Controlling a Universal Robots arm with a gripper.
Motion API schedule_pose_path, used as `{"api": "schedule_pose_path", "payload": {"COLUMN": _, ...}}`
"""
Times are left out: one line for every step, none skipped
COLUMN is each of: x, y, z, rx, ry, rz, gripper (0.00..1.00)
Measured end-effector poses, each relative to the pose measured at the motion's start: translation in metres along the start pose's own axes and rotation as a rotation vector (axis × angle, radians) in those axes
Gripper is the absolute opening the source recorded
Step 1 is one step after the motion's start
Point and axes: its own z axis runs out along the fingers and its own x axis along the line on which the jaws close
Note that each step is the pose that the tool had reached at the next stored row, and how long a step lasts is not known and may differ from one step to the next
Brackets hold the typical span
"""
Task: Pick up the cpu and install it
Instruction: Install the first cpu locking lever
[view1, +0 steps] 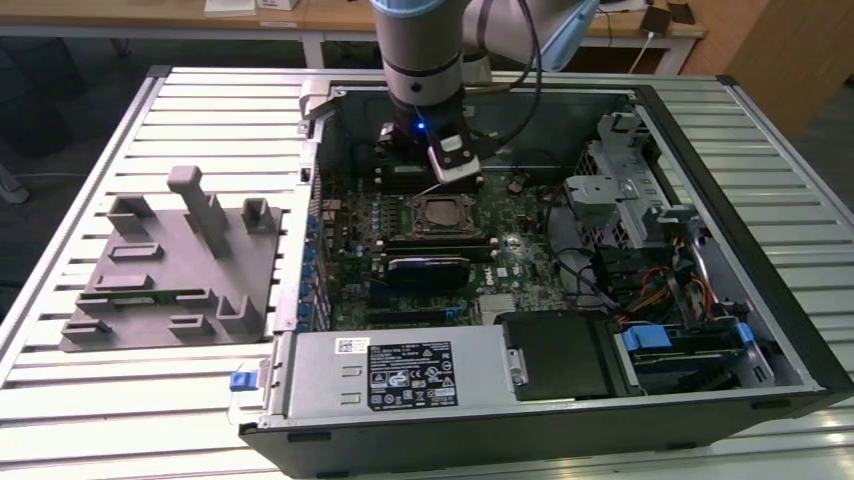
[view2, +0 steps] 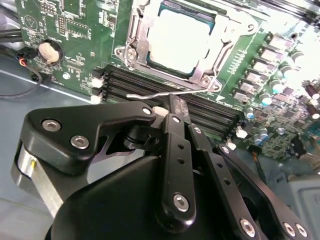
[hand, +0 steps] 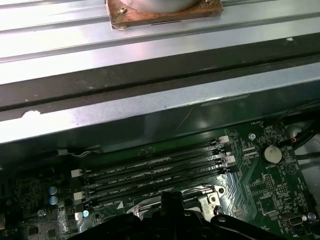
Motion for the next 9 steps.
{"api": "schedule_pose_path", "payload": {"x": 0.0, "y": -0.0002, "z": 0.0006, "rx": -0.0013, "ry": -0.0044, "rz": -0.001, "gripper": 0.11}}
{"api": "schedule_pose_path", "payload": {"x": 0.0001, "y": -0.0003, "z": 0.0013, "rx": -0.0025, "ry": -0.009, "rz": -0.002, "gripper": 0.11}}
{"api": "schedule_pose_path", "payload": {"x": 0.0001, "y": -0.0005, "z": 0.0018, "rx": -0.0035, "ry": -0.0134, "rz": -0.003, "gripper": 0.11}}
{"api": "schedule_pose_path", "payload": {"x": 0.0002, "y": -0.0006, "z": 0.0024, "rx": -0.0047, "ry": -0.0179, "rz": -0.004, "gripper": 0.11}}
{"api": "schedule_pose_path", "payload": {"x": 0.0, "y": -0.0007, "z": 0.0031, "rx": -0.0058, "ry": -0.0219, "rz": -0.005, "gripper": 0.11}}
{"api": "schedule_pose_path", "payload": {"x": -0.0002, "y": -0.0008, "z": 0.0039, "rx": -0.0068, "ry": -0.0257, "rz": -0.007, "gripper": 0.11}}
{"api": "schedule_pose_path", "payload": {"x": -0.0005, "y": -0.0009, "z": 0.0045, "rx": -0.0077, "ry": -0.0287, "rz": -0.007, "gripper": 0.11}}
{"api": "schedule_pose_path", "payload": {"x": -0.0008, "y": -0.001, "z": 0.005, "rx": -0.0081, "ry": -0.0309, "rz": -0.008, "gripper": 0.11}}
{"api": "schedule_pose_path", "payload": {"x": -0.001, "y": -0.001, "z": 0.0053, "rx": -0.0081, "ry": -0.0313, "rz": -0.008, "gripper": 0.11}}
